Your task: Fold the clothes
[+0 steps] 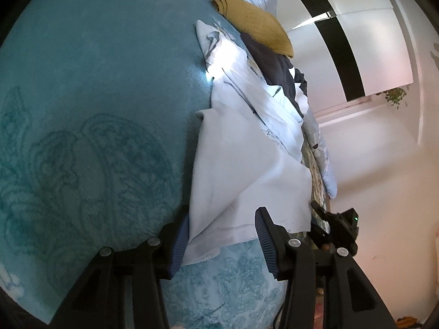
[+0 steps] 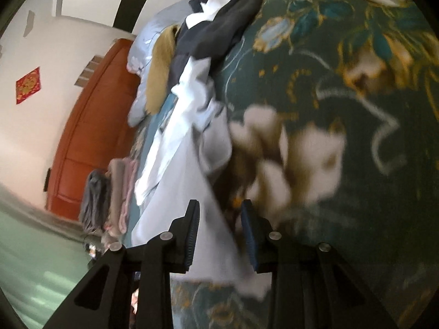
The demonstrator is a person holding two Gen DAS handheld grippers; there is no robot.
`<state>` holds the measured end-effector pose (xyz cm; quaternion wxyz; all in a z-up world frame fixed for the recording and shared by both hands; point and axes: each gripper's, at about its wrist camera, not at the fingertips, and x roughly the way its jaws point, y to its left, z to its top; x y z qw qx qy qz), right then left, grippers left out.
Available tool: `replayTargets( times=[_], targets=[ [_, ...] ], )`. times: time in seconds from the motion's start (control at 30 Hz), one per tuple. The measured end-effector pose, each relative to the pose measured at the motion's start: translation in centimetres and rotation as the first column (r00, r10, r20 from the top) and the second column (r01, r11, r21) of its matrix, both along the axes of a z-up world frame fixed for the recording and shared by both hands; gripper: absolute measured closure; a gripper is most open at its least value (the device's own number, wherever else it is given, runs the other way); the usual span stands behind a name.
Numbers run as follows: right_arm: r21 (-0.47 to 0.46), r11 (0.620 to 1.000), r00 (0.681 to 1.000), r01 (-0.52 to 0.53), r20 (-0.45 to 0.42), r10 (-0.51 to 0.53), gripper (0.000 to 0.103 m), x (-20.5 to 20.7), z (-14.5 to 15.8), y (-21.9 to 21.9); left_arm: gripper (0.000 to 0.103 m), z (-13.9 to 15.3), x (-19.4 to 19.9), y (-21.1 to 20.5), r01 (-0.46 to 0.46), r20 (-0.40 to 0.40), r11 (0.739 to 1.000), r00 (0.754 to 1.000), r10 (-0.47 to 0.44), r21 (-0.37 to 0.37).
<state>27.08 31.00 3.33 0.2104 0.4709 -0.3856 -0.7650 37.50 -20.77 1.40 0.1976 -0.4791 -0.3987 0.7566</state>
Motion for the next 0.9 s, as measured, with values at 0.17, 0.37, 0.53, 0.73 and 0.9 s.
replayTargets(
  times=[0.17, 0.37, 0.53, 0.73, 0.9],
  targets=[
    [-0.005, 1.000, 1.000, -0.010, -0.003, 0.010, 0.071, -1.3, -0.2, -0.5, 0.052, -0.1, 0.2, -0.2, -0.001, -0.002, 1.000, 1.000, 0.001, 0.004],
    [-0.024, 0.994, 0.994, -0.111, -0.010, 0.111, 0.074, 1.3, -0.1, -1.3, 0.052, -0.1, 0.1, -0.2, -0.004, -0.004, 1.000, 1.000, 0.004, 0.016],
    [0.006, 0.989, 0.989, -0.147, -0.020, 0.147, 0.080, 3.8, 0.0, -1.8, 0.052, -0.1, 0.0, 0.0, -0.005, -0.006, 1.000, 1.000, 0.005, 0.016],
    [-0.058, 0.996, 0.998, -0.064, 0.015, 0.065, 0.093, 2.2, -1.2, -1.3, 0.052, 0.0, -0.1, 0.3, -0.004, -0.009, 1.000, 1.000, 0.004, 0.007],
    [-0.063, 0.996, 0.998, -0.063, 0.003, 0.064, 0.096, 1.4, -0.9, -1.8, 0.076, -0.1, -0.1, 0.3, 0.001, 0.000, 1.000, 1.000, -0.001, -0.013]
  ],
)
